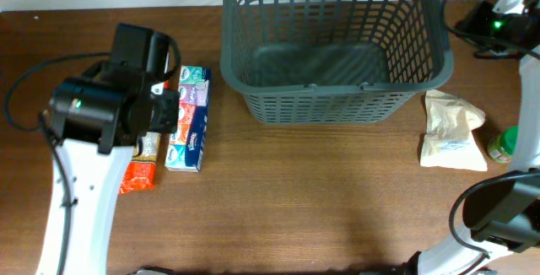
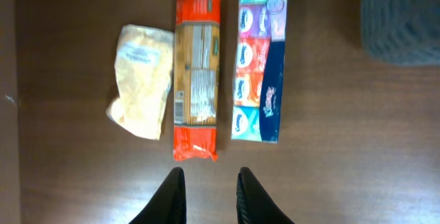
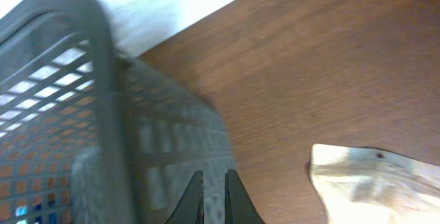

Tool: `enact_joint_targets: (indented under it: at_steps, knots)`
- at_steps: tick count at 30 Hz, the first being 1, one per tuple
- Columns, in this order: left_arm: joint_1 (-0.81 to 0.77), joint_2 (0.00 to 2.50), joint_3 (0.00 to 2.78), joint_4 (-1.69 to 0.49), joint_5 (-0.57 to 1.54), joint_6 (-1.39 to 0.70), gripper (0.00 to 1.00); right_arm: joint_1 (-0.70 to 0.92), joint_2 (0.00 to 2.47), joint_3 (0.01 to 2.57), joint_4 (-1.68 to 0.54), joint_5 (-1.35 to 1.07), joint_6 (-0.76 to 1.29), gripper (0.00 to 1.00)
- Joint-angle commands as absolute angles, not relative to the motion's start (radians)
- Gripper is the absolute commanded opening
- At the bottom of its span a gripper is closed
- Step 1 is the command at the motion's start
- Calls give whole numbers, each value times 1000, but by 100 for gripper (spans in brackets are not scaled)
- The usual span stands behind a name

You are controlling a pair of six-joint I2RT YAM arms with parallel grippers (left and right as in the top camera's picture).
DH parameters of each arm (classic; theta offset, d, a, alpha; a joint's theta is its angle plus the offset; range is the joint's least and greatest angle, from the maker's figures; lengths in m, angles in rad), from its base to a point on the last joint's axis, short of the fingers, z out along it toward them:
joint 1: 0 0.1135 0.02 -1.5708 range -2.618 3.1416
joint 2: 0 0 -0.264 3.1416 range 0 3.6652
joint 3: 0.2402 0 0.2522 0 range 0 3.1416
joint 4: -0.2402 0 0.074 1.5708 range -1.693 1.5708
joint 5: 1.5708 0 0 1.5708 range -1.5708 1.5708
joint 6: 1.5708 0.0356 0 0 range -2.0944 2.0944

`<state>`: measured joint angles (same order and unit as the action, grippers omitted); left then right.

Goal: Pack container
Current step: 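Lower the left gripper and grasp the Kleenex tissue box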

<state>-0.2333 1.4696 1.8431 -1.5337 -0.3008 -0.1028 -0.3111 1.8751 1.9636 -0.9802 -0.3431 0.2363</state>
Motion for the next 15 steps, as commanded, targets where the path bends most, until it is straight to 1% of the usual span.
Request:
enact_joint_targets:
  at_steps: [1,3,9,15]
  knots:
    - [-228,1521,1844,-1561,-310,-120,12,-264,1877,1973,-966,-363,235,4]
    - [-228,1539,1844,-1573,-300,-128,11,-239,1877,1973,-960,-363,214,4]
    - [-224,1544,1843,-1584,-305,-164,10,-197,1877,1973,-946,-363,215,4]
    - [-157,1544,1843,-1599,-304,-164,11,-169,1877,1973,-926,-367,215,4]
